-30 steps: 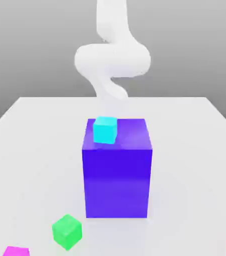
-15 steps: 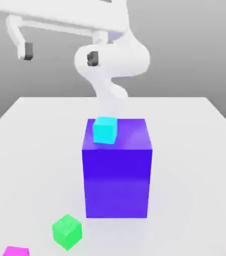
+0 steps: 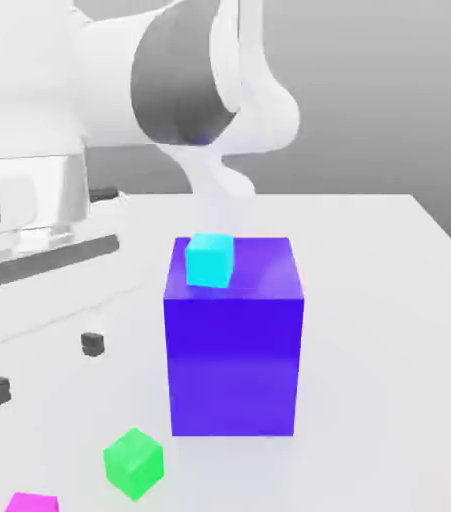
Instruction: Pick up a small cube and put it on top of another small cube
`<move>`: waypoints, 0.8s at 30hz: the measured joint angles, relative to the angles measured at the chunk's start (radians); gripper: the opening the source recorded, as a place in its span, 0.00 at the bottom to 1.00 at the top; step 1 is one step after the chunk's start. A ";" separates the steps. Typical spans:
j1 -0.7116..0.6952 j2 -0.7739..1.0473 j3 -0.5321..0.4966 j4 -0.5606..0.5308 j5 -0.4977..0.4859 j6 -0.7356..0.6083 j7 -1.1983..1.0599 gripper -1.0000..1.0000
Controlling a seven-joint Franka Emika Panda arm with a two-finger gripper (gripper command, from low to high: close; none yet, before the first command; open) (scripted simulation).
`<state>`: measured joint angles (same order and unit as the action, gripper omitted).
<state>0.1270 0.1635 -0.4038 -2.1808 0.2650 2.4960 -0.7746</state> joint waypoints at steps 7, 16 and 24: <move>-0.100 0.183 0.049 0.022 0.025 0.042 -0.290 0.50; -0.214 0.442 0.139 0.072 0.071 0.179 -0.512 0.00; -0.206 0.416 0.128 0.065 0.058 0.159 -0.505 0.00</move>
<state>-0.0789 0.5798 -0.2758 -2.1157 0.3231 2.6551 -1.2792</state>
